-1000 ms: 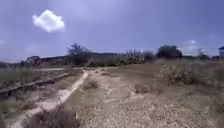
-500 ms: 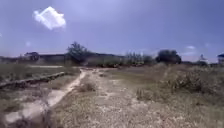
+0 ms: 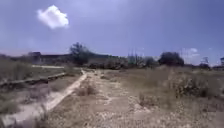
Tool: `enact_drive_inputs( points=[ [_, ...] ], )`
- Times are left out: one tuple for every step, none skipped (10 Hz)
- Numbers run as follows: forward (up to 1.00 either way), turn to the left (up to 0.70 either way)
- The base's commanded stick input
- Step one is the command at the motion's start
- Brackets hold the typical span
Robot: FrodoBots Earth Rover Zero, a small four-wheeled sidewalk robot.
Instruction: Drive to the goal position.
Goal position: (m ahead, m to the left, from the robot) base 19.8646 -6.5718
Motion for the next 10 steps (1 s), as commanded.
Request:
enact_drive_inputs(
  points=[
    [0.70, -0.12],
    [0.70, -0.06],
    [0.70, 0.00],
    [0.70, 0.00],
    [0.70, 0.00],
    [0.70, 0.00],
    [0.70, 0.00],
    [0.70, 0.00],
    [0.70, 0.00],
    [0.70, 0.00]
  ],
)
